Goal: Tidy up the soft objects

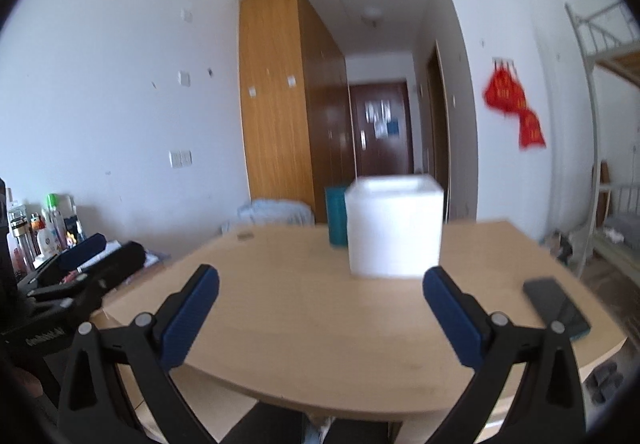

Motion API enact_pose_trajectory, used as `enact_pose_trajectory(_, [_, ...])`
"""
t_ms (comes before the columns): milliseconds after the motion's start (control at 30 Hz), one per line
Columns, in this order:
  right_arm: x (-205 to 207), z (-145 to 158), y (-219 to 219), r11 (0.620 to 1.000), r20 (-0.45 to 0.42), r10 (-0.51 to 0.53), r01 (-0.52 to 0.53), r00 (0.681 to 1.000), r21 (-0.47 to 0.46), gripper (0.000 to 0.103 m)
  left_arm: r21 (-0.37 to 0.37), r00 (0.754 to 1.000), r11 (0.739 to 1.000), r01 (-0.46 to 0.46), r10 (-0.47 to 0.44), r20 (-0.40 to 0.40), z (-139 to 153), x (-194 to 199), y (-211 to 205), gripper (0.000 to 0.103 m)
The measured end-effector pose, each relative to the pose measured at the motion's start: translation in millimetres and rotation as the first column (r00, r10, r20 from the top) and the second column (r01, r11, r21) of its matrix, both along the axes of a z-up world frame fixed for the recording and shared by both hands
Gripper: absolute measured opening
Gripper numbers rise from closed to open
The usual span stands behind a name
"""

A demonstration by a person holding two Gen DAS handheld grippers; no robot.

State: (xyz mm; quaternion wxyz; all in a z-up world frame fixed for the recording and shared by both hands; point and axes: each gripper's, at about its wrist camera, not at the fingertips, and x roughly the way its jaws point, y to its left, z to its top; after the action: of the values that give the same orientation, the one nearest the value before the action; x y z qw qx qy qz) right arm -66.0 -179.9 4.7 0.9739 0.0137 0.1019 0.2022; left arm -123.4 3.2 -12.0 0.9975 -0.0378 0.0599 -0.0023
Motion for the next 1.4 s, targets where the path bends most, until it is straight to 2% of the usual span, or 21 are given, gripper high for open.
enact_pose_trajectory(100, [-10.7,7.6,0.9,1.000,0.048,0.000,0.000,0.999,-0.005,0.103,0.012,1.000,1.000,0.002,-0.002,0.023,5.1,-9.7,-5.0,0.103])
enact_pose_trajectory(300, [-6.9,7.5,2.8,1.000,0.033,0.008,-0.008,0.999,-0.008,0.103,0.006,1.000,1.000,0.001,-0.001,0.027,8.0,-16.1,-7.7,0.103])
enact_pose_trajectory(500, [-2.1,5.5,5.3,1.000,0.015,-0.015,0.015,1.000,-0.017,0.103,-0.010,0.998,0.999,-0.046,0.047,0.047,9.7,-16.7,-3.3,0.103])
enact_pose_trajectory(733, [4.8,0.7,6.8,0.999,-0.030,-0.035,0.034,0.999,-0.024,0.103,-0.015,0.997,0.998,-0.068,0.069,0.035,7.4,-14.3,-1.6,0.103])
enact_pose_trajectory(1000, [1.4,-0.8,5.9,0.999,-0.029,-0.042,0.041,0.999,-0.035,0.103,0.007,0.996,0.997,-0.071,0.071,0.045,7.6,-17.2,-9.8,0.103])
enact_pose_trajectory(1400, [-2.3,0.3,6.8,0.999,-0.017,-0.038,0.038,0.999,-0.038,0.103,0.002,0.996,0.997,-0.071,0.071,0.049,7.9,-18.6,-10.0,0.103])
